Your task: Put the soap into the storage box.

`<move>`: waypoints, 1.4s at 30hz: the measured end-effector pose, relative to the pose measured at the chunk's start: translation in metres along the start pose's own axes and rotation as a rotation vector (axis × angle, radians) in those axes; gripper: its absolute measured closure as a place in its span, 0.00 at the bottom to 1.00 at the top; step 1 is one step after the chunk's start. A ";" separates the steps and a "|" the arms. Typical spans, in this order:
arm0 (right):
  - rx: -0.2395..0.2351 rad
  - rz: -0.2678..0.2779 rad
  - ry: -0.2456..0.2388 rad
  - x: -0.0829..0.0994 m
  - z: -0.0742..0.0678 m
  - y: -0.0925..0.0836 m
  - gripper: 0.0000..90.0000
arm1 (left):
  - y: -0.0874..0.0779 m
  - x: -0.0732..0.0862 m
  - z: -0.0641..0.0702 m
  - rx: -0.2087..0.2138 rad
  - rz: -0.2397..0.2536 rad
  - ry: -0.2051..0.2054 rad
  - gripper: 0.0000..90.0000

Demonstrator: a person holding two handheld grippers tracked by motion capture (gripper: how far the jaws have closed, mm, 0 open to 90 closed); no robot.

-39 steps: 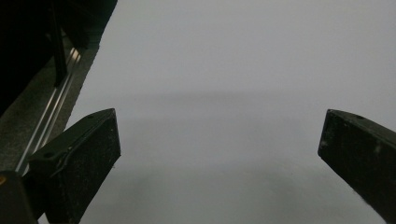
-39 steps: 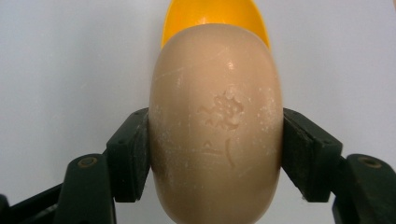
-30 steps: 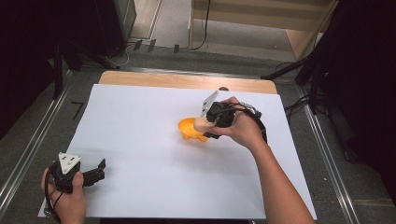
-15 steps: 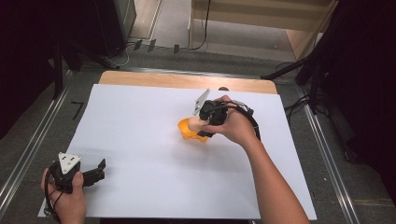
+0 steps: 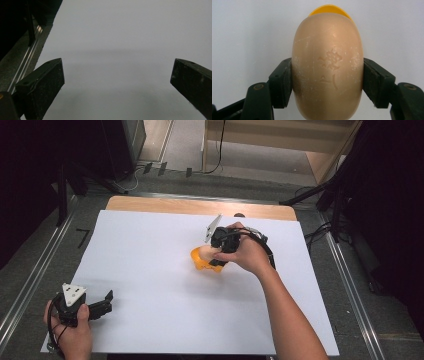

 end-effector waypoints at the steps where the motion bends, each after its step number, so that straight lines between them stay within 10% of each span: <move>1: -0.001 -0.002 0.004 0.000 0.000 0.000 0.37 | 0.000 0.000 0.000 0.000 0.000 0.001 0.00; 42: 0.017 0.067 0.112 0.023 -0.002 -0.012 0.36 | 0.000 0.000 -0.001 0.001 -0.001 0.001 0.00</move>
Point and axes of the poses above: each handheld gripper's, and its own axes: y roughly forward along the jaws, x roughly out of its underside, z roughly to its right, the point moved 5 cm from there along y, roughly forward along the jaws, and after that the axes turned 10 degrees about -x, right-handed, at the moved point
